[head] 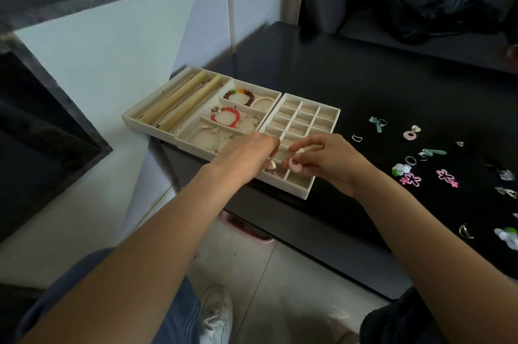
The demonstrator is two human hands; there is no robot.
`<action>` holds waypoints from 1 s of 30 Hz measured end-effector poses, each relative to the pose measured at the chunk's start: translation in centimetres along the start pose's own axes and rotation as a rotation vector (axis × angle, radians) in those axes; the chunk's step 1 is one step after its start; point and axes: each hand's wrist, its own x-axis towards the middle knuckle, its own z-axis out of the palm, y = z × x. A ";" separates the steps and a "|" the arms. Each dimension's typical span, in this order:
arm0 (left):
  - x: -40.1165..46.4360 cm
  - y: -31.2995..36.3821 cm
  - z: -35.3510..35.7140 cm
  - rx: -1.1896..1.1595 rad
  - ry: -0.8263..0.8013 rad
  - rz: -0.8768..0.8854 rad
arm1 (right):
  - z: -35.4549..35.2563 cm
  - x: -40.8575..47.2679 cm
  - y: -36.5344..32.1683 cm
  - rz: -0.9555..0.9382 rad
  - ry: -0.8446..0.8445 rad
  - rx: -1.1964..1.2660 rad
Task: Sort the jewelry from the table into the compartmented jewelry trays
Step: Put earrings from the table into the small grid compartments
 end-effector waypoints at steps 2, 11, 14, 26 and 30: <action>0.0 -0.1 0.1 0.001 0.006 -0.002 | 0.2 0.1 0.1 -0.080 0.084 -0.140; 0.0 -0.1 0.2 0.000 0.004 -0.007 | 1.5 0.8 1.0 -0.296 0.160 -0.581; 0.0 -0.2 0.2 0.007 0.018 -0.005 | 1.5 0.8 1.1 -0.311 0.191 -0.618; 0.1 -0.3 0.4 0.024 0.018 -0.006 | 1.9 0.9 1.3 -0.265 0.228 -0.750; 0.2 -0.2 0.5 0.024 0.016 -0.014 | 2.2 0.4 1.3 -0.318 0.208 -0.836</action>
